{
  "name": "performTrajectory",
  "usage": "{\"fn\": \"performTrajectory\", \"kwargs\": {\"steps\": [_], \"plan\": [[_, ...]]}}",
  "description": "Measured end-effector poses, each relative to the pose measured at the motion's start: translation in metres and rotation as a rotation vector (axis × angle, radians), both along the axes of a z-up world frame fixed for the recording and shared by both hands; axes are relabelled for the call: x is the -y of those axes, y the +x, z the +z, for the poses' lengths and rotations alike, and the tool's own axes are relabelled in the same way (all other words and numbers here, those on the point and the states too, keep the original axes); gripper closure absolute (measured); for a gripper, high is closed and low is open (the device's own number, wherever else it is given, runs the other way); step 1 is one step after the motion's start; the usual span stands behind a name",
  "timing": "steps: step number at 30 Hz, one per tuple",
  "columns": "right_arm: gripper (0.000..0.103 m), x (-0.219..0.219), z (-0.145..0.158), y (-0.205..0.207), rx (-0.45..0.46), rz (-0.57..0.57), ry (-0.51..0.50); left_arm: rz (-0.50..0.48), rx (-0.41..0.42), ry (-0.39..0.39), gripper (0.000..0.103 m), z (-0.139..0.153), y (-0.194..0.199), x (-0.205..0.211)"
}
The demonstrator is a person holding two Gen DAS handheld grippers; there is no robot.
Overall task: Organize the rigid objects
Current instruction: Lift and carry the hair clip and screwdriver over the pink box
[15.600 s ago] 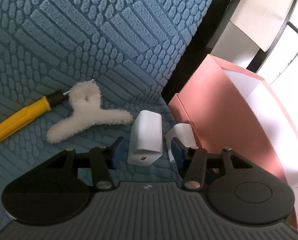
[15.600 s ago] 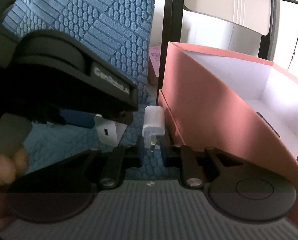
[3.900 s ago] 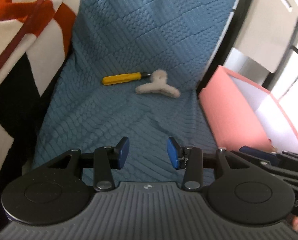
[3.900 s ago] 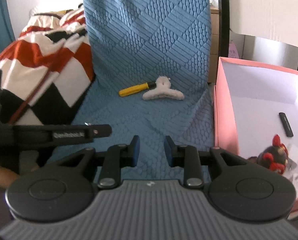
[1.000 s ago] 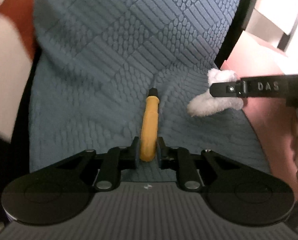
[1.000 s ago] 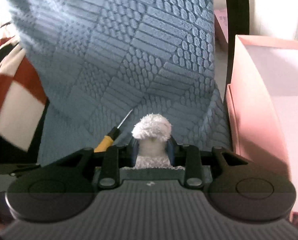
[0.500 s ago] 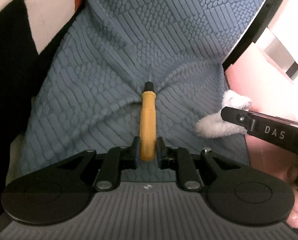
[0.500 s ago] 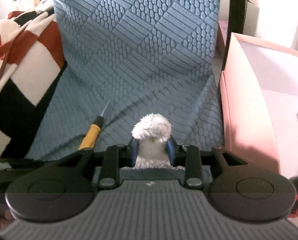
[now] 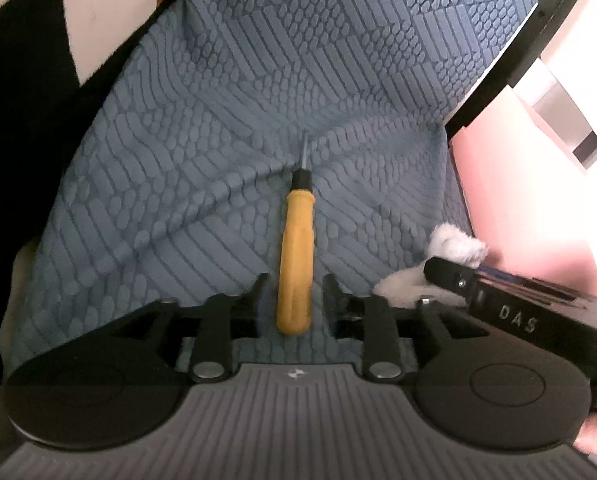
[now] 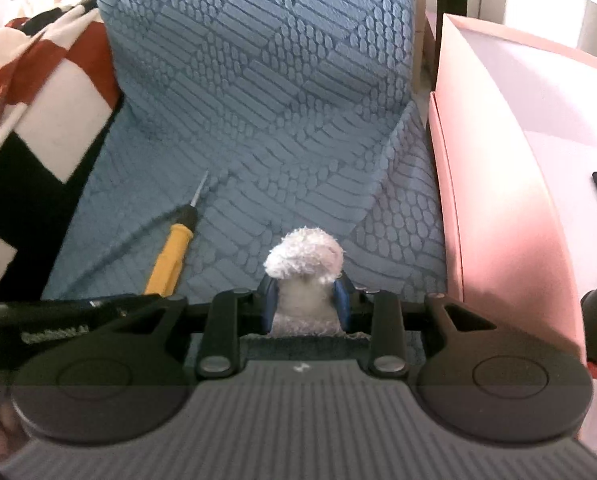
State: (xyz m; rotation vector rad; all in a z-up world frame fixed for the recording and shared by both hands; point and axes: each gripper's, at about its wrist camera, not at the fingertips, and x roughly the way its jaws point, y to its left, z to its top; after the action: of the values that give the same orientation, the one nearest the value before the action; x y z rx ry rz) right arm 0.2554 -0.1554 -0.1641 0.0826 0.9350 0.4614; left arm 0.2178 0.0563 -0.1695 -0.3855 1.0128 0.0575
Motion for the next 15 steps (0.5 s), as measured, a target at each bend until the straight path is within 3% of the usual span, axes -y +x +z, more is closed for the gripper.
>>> {"fn": "performTrajectory", "kwargs": {"steps": [2, 15], "plan": [[0.070, -0.002, -0.001, 0.001, 0.000, 0.001, 0.000, 0.010, 0.004, 0.006, 0.049, 0.000, 0.005, -0.001], [0.070, -0.006, -0.002, 0.014, 0.002, -0.020, 0.013, -0.030, 0.026, 0.010, 0.050, -0.001, 0.022, 0.007]]}}
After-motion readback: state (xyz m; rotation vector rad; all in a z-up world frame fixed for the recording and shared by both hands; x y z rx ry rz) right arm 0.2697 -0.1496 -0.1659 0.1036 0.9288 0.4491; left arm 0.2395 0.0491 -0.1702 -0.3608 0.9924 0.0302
